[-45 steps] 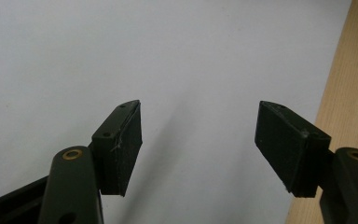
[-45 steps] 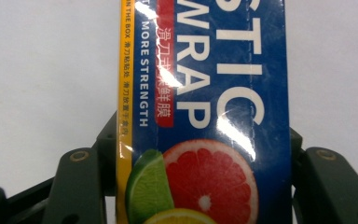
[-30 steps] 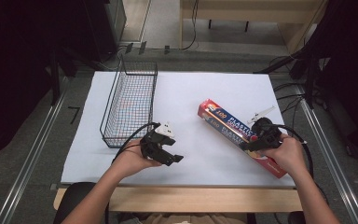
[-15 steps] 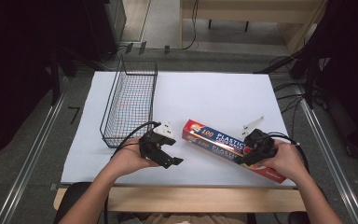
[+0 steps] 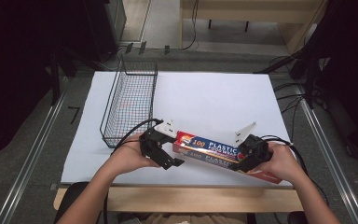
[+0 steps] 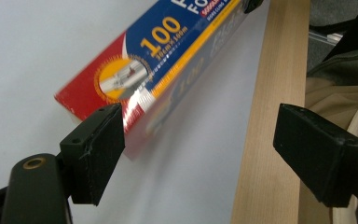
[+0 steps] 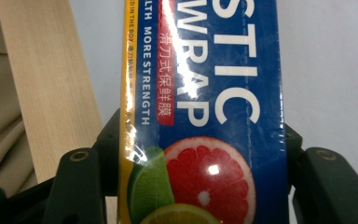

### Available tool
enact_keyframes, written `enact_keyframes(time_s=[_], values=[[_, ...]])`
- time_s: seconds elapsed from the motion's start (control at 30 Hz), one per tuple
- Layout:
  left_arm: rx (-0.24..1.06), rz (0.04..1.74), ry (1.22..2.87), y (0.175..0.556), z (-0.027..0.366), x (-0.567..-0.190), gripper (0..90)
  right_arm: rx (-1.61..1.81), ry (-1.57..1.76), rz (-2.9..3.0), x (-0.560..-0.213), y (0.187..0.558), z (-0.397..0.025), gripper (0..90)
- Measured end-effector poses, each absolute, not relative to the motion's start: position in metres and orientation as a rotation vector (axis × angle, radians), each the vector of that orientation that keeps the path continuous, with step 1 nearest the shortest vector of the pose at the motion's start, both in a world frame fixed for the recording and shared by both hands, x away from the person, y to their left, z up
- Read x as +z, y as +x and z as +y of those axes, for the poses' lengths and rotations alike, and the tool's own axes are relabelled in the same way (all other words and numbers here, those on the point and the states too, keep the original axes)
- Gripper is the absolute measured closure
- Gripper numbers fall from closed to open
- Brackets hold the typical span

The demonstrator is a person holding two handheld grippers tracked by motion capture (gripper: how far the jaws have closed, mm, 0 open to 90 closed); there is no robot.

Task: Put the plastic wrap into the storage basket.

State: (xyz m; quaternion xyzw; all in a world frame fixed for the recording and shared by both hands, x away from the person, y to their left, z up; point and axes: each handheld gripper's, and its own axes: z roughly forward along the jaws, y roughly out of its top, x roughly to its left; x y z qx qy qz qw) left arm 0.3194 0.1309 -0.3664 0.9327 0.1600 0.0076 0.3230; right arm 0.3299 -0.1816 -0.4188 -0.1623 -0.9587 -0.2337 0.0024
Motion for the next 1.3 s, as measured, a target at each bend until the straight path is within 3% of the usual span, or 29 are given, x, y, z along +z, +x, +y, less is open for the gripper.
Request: enact_keyframes(time_s=[0.67,0.77,1.3], values=[[0.045,0.220,2.567,0.320,0.087,-0.369,17.4,-0.718,-0.287,-3.039,-0.408,0.315,-0.154,41.1],[0.045,0.157,2.591,0.317,0.080,-0.374,21.1,-0.709,-0.255,-3.043,-0.406,0.311,-0.148,41.0],[0.049,0.166,2.711,0.318,0.070,-0.394,17.7,-0.731,-0.191,-3.098,-0.392,0.302,-0.132,41.0]])
